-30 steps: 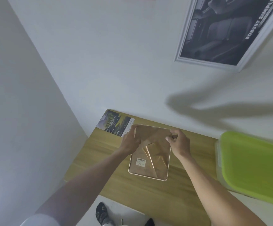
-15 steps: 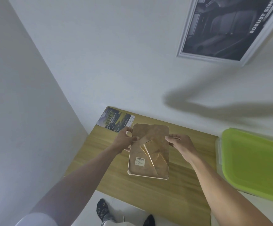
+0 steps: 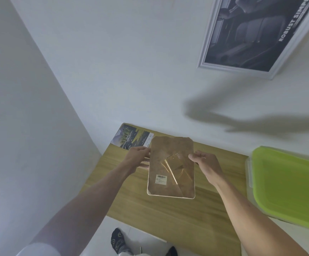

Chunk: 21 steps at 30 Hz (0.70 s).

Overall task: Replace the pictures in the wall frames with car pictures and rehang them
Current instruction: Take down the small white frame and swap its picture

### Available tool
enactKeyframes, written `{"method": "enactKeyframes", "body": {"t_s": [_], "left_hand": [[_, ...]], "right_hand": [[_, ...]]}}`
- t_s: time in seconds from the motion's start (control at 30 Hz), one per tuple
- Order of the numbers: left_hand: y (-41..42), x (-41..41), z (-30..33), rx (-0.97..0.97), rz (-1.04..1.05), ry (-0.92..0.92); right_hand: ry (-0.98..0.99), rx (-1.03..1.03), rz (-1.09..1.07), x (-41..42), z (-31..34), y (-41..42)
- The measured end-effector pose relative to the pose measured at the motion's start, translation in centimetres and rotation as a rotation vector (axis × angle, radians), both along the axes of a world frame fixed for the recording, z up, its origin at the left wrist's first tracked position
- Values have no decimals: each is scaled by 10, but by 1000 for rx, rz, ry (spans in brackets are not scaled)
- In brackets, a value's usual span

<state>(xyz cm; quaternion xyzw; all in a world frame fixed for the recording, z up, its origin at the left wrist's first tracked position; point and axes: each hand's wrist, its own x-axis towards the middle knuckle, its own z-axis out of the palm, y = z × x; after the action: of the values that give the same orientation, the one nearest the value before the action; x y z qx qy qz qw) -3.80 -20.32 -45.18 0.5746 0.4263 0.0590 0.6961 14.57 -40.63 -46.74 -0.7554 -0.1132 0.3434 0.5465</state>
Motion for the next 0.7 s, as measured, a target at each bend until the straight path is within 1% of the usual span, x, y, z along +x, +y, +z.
{"method": "enactKeyframes", "body": {"t_s": [0.13,0.27,0.4,0.53,0.7], "left_hand": [[-5,-5,-4,-3,-102,-110],[-10,-3,-5,-49,-112,-184],[-10,1,-8,-5,-23,-156],[-10,5,-19,-14,71,-93],[-11,9,-26,-19,44,-53]], "right_hand": [[-25,-56,-63,4,-1,2],[-66,-125,-54,5,-5,1],[-86,-158,15,5,-7,-2],[-19,-122,179,3,2,-8],[-129,-245,204,7,0,-13]]}}
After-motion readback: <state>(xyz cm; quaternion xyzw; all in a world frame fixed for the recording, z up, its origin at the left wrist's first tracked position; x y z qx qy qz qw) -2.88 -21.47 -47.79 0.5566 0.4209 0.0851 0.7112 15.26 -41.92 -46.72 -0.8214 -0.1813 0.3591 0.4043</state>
